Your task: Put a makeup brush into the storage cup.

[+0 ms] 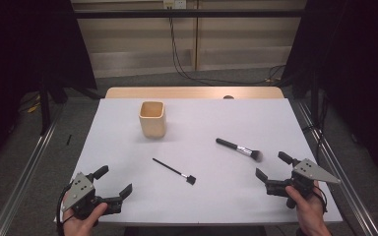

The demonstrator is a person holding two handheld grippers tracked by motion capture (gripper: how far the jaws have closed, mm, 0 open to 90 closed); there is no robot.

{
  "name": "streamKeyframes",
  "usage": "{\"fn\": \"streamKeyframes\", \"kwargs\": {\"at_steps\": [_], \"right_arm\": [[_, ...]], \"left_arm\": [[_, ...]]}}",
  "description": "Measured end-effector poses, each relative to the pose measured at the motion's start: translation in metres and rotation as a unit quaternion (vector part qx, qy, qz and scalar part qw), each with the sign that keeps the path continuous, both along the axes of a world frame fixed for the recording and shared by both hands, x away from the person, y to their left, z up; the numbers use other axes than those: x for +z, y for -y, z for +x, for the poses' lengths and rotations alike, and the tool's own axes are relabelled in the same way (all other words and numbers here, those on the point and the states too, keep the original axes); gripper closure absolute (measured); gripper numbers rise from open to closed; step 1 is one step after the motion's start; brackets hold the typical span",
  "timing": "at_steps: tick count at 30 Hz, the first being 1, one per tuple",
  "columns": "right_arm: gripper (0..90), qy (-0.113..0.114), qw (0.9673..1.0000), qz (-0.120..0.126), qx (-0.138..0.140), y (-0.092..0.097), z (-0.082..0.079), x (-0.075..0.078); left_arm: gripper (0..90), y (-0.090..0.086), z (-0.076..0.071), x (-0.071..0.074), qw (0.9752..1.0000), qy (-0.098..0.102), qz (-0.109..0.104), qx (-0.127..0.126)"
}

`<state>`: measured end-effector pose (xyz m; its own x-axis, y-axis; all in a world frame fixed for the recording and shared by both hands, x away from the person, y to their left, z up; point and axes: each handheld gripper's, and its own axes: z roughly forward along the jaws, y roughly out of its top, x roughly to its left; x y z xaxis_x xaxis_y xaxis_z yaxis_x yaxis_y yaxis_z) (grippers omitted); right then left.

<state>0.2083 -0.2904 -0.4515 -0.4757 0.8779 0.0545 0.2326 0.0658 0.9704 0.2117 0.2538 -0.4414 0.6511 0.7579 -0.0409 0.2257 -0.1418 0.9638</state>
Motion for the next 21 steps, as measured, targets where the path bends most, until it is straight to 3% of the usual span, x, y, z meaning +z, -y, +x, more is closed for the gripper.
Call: {"fn": "streamKeyframes", "kwargs": {"at_steps": [13,21], "right_arm": [[0.0,0.001,1.0,0.001,0.005,-0.001,0.001,0.0],[0.0,-0.001,1.0,0.001,0.008,-0.002,0.002,-0.001]], "left_arm": [[3.3,0.002,-0.002,0.001,0.9999,-0.008,0.007,0.002],[3.2,0.012,-0.003,0.001,0.9999,-0.008,0.007,-0.011]]}}
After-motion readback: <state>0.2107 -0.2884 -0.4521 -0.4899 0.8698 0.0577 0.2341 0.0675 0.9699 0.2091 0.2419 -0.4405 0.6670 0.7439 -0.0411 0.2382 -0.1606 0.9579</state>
